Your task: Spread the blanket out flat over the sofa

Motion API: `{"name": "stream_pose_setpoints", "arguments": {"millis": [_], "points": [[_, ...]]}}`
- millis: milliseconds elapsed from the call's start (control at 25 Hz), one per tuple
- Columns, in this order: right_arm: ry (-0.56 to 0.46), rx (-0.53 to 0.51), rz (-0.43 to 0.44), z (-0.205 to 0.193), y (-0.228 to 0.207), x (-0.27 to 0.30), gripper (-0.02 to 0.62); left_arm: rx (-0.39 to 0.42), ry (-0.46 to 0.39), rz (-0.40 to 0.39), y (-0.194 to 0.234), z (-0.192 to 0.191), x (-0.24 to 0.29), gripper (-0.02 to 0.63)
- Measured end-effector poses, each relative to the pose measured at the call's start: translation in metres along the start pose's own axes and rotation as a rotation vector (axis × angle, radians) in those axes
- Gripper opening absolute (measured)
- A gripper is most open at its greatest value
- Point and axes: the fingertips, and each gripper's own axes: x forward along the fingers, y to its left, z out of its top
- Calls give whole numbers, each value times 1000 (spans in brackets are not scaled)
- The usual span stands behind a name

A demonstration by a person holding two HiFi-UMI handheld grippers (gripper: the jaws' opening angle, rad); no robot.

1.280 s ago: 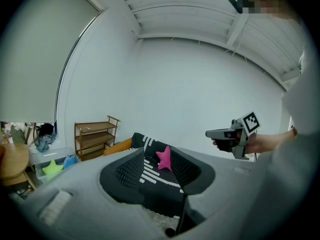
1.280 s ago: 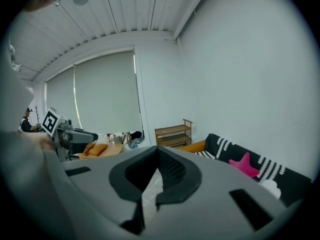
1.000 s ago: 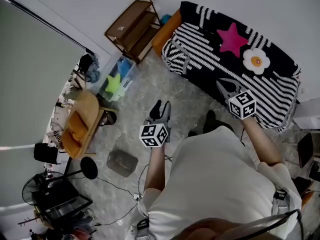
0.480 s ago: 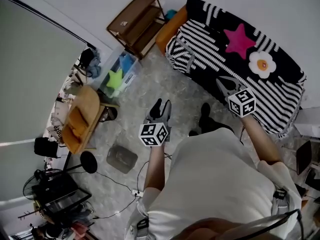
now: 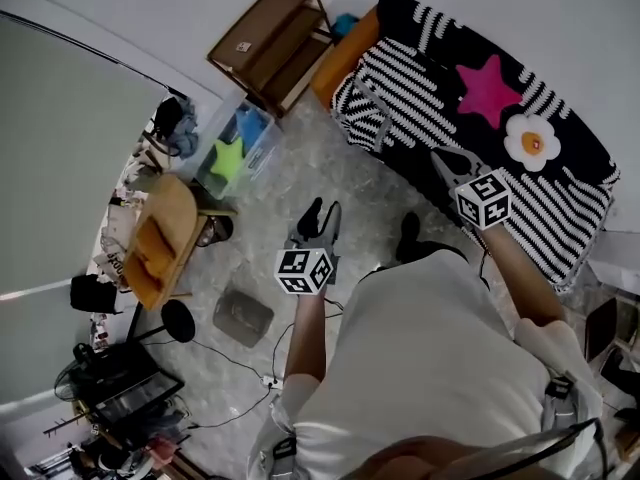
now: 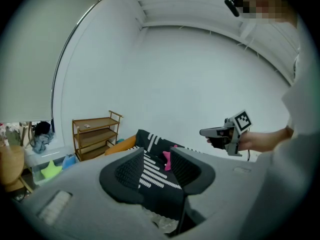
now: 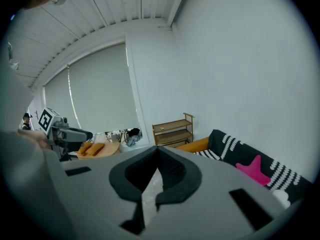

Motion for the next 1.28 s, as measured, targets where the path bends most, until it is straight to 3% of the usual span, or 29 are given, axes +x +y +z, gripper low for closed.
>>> {"name": "stream_pose_setpoints", "arguments": {"millis": [600, 920, 1280], "points": [[20, 30, 3, 20, -111, 47, 2, 0, 35, 18, -1, 28, 108, 169], [46, 57, 11, 16, -129, 65, 2, -6, 58, 20, 6, 33, 137, 169], [93, 68, -27, 16, -131, 103, 2, -4, 83, -30, 46, 45, 170, 169]]}}
